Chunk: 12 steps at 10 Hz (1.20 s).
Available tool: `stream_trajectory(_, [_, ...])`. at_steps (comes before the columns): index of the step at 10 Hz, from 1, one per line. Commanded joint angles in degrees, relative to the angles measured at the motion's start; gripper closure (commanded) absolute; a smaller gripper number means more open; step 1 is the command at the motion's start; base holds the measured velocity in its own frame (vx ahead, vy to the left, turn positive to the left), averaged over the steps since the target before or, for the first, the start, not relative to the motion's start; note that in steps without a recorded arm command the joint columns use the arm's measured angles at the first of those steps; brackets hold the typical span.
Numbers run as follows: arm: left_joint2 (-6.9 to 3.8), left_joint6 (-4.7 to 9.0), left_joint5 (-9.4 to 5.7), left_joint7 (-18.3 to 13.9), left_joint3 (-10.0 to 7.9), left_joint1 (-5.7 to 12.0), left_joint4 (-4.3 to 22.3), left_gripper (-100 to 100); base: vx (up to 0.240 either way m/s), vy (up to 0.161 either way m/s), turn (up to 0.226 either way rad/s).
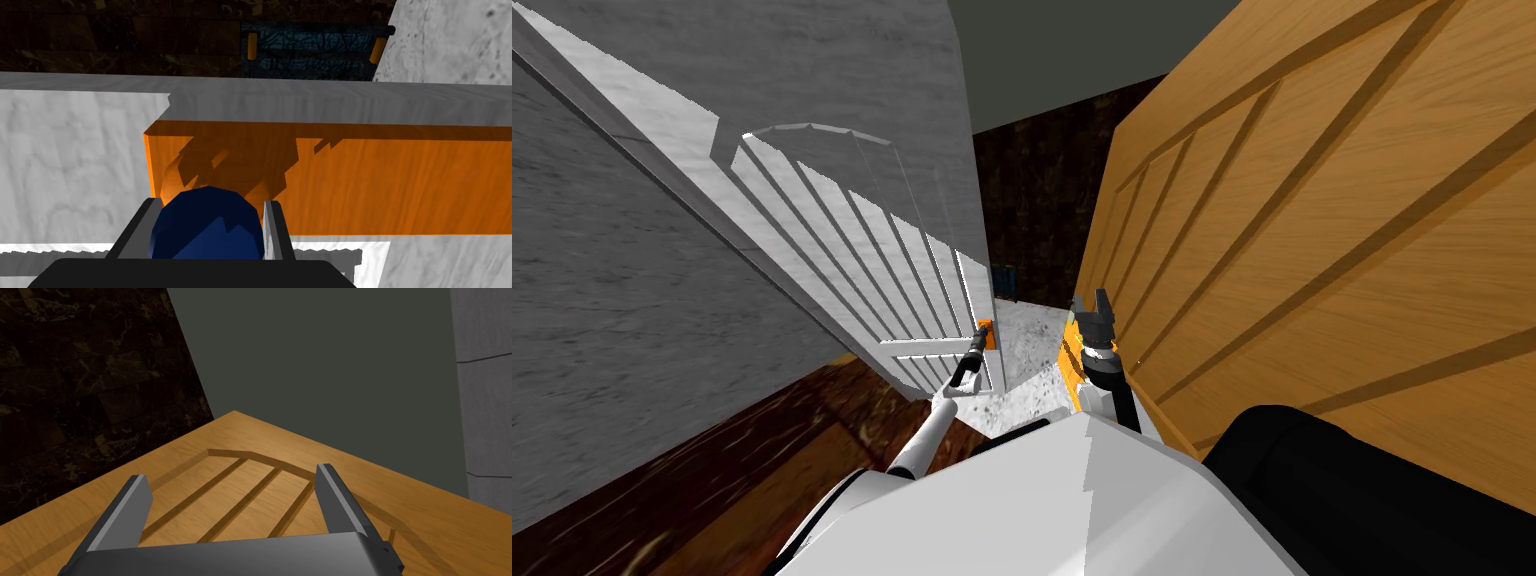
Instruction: Push the door open
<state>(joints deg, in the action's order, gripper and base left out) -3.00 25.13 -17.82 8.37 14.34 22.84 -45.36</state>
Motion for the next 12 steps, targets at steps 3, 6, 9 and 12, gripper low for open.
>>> stream_trajectory(3, [-0.56,0.32,-0.99,1.39,-1.01,0.19,0.55,100,0.024,-0.001,0.012])
stream_trajectory(6, [-1.09,0.89,-2.45,3.47,-2.52,0.65,1.24,100,0.192,-0.029,0.050])
stream_trajectory(9, [-1.08,1.13,-2.64,3.04,-2.52,1.38,2.36,-100,0.026,-0.001,0.050])
stream_trajectory(12, [-0.76,0.67,-2.88,3.02,-2.75,1.45,2.21,-100,-0.200,-0.066,0.040])
